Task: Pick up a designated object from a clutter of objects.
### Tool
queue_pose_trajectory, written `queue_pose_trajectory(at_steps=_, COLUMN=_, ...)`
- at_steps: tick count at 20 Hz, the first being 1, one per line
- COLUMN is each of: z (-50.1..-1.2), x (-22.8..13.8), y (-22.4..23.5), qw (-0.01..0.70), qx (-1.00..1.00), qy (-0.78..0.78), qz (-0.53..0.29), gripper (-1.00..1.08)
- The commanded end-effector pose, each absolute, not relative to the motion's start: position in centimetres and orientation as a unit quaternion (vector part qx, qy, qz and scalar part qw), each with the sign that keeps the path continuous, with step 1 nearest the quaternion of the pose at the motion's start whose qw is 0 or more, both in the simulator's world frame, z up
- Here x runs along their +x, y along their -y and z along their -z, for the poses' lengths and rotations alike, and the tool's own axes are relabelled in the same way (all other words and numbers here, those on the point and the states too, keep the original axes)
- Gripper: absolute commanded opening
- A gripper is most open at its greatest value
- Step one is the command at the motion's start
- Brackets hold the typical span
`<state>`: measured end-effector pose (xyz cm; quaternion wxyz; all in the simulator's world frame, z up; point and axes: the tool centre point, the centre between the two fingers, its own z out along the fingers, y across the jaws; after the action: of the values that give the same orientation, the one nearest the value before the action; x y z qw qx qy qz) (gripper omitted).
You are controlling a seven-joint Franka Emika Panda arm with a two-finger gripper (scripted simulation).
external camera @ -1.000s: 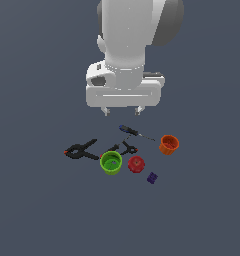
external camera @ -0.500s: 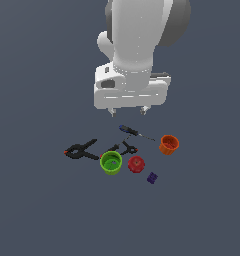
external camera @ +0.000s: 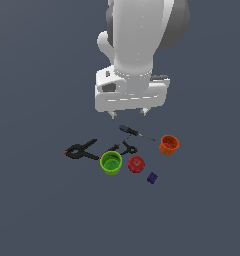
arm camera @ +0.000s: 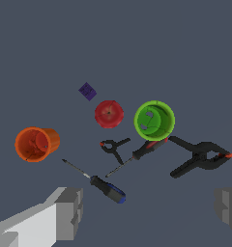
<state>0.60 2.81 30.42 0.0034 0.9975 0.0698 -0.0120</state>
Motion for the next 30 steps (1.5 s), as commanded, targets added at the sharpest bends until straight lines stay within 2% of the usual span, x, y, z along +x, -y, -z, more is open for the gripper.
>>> queue_pose_trajectory(at_steps=1, z=-29.8, x=0.7, y=-2.8, qw=0.004, qx=0.996, qy=-0.083, qz=0.012, gripper=1.00)
queue_pose_trajectory(at_steps=30, z=-15.3, x=0.2, y=-3.6, qw=0.010, qx=0.901, qy=-0.433, qz=0.010, gripper=1.00)
